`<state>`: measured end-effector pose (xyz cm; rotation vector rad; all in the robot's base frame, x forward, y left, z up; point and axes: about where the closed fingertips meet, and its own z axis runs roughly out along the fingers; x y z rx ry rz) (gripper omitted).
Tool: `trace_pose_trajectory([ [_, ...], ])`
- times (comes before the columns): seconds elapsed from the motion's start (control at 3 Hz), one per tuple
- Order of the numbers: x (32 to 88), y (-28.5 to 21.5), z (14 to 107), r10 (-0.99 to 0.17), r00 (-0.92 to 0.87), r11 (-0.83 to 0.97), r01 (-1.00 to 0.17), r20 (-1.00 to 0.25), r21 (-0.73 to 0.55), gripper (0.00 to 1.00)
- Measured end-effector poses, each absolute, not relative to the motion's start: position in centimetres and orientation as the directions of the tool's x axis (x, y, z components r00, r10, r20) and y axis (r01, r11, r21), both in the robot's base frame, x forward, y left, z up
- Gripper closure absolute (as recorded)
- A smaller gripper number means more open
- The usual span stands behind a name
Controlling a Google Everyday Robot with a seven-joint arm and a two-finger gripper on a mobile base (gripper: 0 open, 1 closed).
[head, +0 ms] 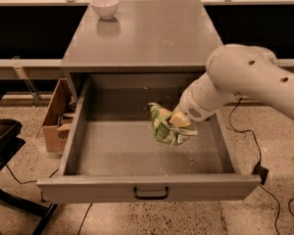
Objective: Pick green jalapeno chip bag from top drawer and place on counter
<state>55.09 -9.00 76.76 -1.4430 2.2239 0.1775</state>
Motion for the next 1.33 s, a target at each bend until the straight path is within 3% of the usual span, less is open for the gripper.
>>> trace_pose_trajectory([
  [0.67,58.2,-12.9,91.9,-0.826,-0.420,0.525,-0.816,-0.376,-0.241,1.00],
  [1.33,65.1,-12.6,99.2,-0.836,-0.478,0.547,-0.768,-0.270,-0.335,1.00],
])
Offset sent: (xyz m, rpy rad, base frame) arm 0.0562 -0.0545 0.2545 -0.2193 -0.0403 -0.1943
